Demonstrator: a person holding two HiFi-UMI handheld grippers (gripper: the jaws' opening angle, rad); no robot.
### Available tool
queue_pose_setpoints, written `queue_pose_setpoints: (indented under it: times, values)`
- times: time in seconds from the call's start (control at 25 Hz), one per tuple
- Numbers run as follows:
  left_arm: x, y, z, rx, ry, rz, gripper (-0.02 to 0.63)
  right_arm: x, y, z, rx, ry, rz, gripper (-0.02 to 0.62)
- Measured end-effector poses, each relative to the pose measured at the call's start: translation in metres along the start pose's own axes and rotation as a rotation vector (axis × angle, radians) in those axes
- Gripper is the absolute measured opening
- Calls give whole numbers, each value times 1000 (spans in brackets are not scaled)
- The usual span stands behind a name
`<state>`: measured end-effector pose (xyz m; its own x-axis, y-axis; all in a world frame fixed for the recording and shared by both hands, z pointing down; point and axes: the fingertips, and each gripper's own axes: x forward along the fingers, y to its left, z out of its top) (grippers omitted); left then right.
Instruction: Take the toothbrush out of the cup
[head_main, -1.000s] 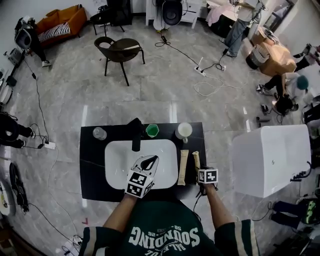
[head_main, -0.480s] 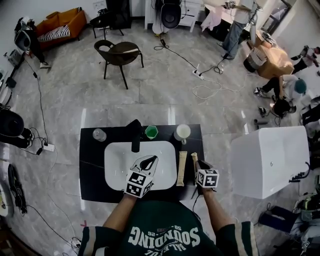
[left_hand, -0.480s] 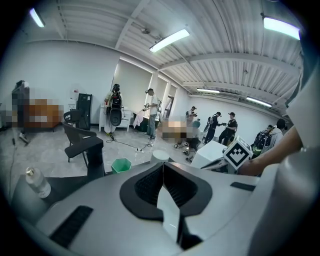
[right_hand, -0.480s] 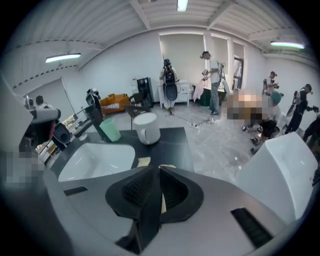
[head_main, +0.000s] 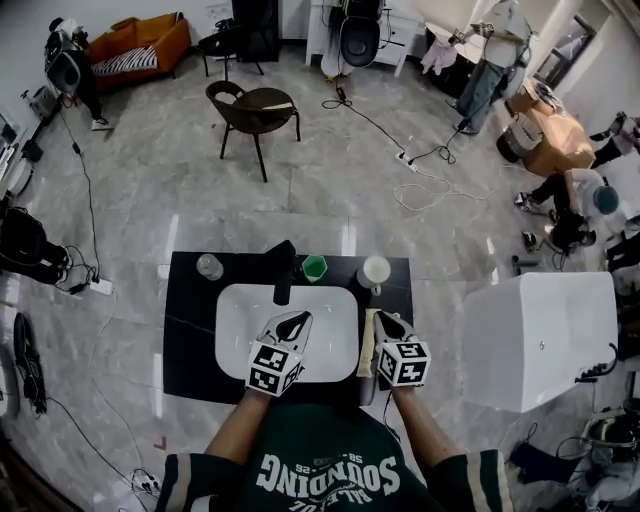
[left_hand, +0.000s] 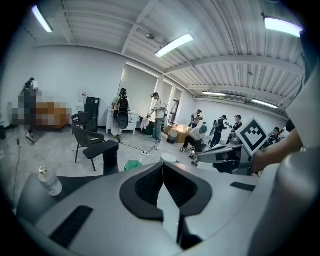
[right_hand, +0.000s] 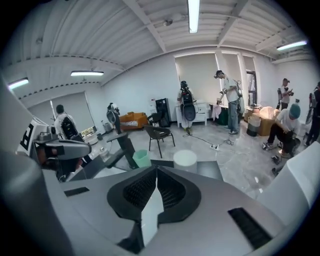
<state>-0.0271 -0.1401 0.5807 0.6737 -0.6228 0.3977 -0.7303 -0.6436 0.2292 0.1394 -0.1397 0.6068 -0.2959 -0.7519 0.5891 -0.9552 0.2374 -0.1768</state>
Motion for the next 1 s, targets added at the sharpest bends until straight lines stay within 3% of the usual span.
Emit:
queue_pose_setpoints:
  times: [0.2,0.44,1.0]
  values:
    - [-15,17,1,-3,-16,38,17,6,49,27,-75,-75,98,45]
    - [-30,36,1,-1,-24,77,17,16,87,37,-138,-94,149,46]
    - [-53,63,2,-10,-40,146,17,29,123,50,-203,-101,212,40]
